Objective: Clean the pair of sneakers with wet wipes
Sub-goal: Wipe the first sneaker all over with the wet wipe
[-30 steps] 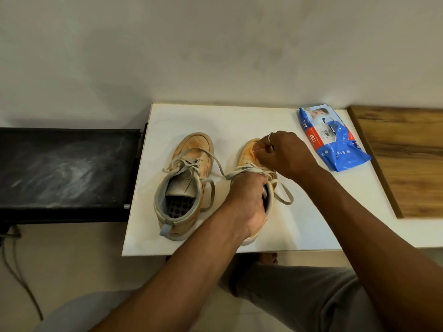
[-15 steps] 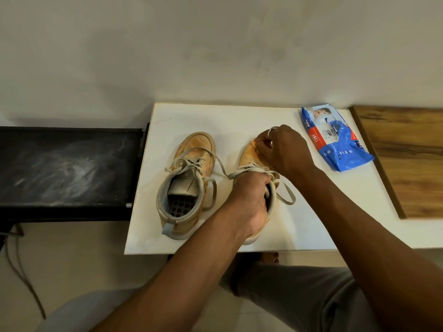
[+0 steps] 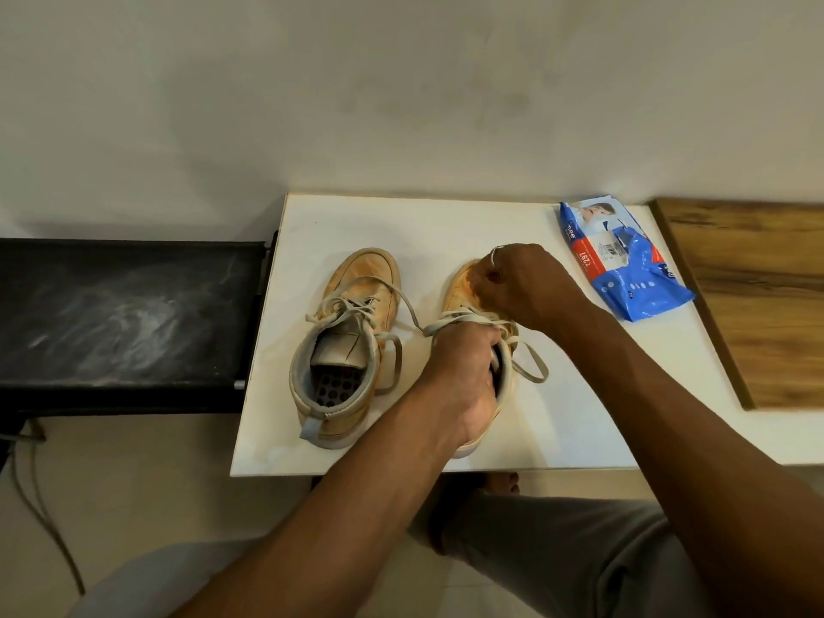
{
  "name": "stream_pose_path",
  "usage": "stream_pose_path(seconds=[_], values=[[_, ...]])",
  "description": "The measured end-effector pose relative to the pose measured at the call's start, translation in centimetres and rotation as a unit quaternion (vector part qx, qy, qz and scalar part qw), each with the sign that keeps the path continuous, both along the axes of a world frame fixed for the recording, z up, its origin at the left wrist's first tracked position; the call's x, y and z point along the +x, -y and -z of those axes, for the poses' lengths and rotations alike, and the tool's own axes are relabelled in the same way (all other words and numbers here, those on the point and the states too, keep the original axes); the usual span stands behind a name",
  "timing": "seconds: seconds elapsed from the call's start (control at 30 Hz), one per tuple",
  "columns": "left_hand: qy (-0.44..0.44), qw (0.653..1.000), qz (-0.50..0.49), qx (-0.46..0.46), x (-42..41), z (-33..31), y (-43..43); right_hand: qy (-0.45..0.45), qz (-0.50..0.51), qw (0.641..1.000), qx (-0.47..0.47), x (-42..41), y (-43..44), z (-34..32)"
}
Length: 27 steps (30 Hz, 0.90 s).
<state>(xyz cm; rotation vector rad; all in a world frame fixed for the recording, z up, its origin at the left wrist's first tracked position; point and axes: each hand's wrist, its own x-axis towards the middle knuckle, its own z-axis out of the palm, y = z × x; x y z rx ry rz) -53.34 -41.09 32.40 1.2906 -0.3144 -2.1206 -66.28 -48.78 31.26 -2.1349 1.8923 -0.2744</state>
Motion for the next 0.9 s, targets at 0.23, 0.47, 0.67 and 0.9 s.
stream_pose_path(seconds=[0.23, 0.47, 0.67, 0.9], values=[[0.009, 1.000, -0.001, -0.011, -0.2, 0.3, -0.1, -0.077, 0.029, 0.996, -0.045, 0.2, 0.0, -0.2], [-0.009, 1.000, -0.015, 0.000, -0.1, 0.1, 0.0, 0.028, -0.018, 0.997, 0.075, -0.3, -0.4, -0.8], [0.003, 1.000, 0.002, -0.009, -0.2, 0.1, -0.1, -0.062, 0.039, 0.996, -0.040, -0.3, -0.2, -0.2], [0.006, 1.000, -0.014, -0.010, -0.1, 0.1, 0.0, -0.007, -0.005, 0.998, 0.060, -0.5, -0.4, -0.8]])
